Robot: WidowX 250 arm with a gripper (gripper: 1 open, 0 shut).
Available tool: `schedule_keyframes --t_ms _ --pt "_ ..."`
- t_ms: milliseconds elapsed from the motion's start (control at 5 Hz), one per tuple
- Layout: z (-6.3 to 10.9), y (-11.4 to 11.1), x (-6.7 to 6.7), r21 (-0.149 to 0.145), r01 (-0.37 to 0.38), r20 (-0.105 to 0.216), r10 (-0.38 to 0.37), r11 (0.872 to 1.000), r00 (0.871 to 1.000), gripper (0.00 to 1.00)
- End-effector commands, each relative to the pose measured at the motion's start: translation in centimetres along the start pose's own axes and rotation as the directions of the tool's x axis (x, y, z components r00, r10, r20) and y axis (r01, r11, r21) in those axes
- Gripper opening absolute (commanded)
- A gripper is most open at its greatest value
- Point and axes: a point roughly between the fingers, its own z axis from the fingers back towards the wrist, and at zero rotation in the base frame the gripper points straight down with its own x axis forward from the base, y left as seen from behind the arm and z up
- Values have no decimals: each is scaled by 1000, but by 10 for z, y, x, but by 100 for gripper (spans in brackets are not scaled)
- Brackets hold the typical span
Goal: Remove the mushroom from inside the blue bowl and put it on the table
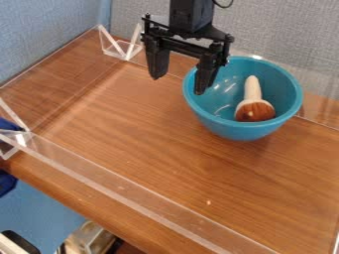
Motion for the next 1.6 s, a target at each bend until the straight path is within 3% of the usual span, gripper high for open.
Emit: schedule_keyframes --t_ms 0,200,400,600,800,1000,1200,1400 --pt "-3 6 3 -4 5 -13 -5 1000 1000 100" --pt "-11 0 31 -17 18 -2 -18 1000 1000 100" --pt "-17 -3 49 -25 9 -4 -9 1000 1000 100" --pt "-28 -10 65 -28 111 -5 -111 993 994 100" --pt "-40 -19 78 -35 216 -11 -216 976 976 100" --pt "-54 -28 90 -41 311 -16 -312 950 950 100" --pt "-66 -45 106 -51 274 -22 -276 960 961 100" --pt "-76 -59 121 -57 235 -20 -236 970 971 0"
